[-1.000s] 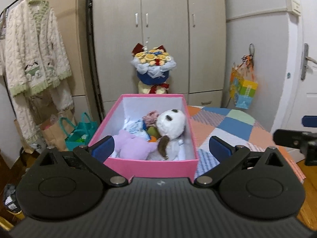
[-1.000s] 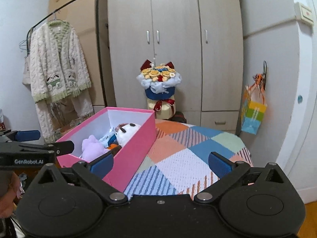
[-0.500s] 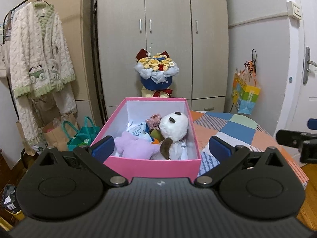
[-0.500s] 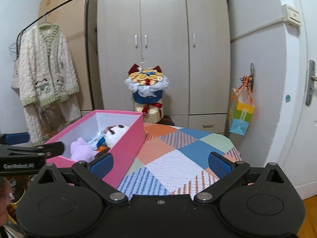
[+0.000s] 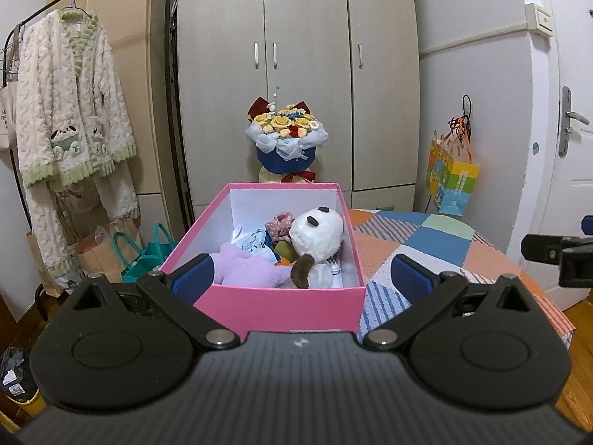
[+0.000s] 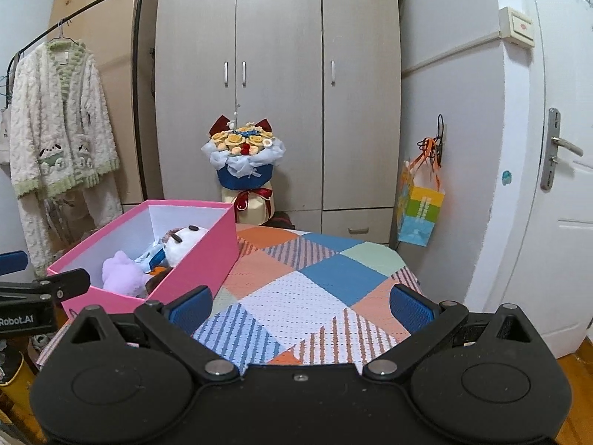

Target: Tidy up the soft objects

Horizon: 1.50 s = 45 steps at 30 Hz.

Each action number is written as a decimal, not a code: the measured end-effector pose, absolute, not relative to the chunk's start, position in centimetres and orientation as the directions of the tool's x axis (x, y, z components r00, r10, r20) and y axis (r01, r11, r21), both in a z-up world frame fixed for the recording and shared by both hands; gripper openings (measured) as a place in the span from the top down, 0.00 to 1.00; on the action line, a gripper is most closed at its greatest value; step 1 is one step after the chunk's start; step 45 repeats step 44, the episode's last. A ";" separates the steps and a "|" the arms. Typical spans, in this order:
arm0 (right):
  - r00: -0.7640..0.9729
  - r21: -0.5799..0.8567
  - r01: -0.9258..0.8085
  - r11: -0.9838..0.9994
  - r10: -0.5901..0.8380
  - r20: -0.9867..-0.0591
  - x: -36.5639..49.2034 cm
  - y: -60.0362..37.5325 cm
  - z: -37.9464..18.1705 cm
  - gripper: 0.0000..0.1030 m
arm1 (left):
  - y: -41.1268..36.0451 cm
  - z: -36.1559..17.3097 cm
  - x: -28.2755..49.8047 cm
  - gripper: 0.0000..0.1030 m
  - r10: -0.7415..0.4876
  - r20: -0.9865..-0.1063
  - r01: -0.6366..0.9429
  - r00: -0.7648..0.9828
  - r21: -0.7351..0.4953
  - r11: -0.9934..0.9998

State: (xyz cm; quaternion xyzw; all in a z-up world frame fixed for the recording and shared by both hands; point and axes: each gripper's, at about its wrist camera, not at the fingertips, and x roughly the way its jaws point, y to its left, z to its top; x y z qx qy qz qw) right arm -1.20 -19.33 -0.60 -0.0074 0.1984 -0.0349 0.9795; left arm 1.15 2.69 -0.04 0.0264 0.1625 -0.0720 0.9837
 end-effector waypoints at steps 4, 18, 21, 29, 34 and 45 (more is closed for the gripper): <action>0.921 -0.034 0.084 0.996 -0.090 -0.380 -1.6 -19.3 -0.6 0.00 | 2.9 0.0 1.0 0.00 -0.116 -0.316 0.129 0.942 0.020 0.991; 0.927 -0.048 0.065 0.997 -0.079 -0.367 -2.8 -18.7 -1.0 0.00 | 2.9 -0.5 0.9 0.00 -0.089 -0.360 0.110 0.928 0.036 0.993; 0.923 -0.063 0.076 0.995 -0.094 -0.372 -3.0 -18.9 -0.9 0.00 | 2.6 -0.6 0.9 0.00 -0.069 -0.377 0.099 0.923 0.063 0.993; 0.933 -0.080 0.072 0.994 -0.096 -0.348 -3.9 -18.9 -0.7 0.00 | 2.2 -0.5 0.6 0.00 -0.076 -0.378 0.108 0.923 0.066 0.992; 0.935 -0.071 0.073 0.995 -0.093 -0.343 -3.7 -19.0 -0.8 0.00 | 2.2 -0.5 0.5 0.00 -0.067 -0.369 0.101 0.927 0.073 0.992; 0.924 -0.037 0.105 0.994 -0.111 -0.367 -2.8 -20.2 -1.5 0.00 | 2.2 -0.8 0.9 0.00 -0.054 -0.377 0.083 0.925 0.062 0.995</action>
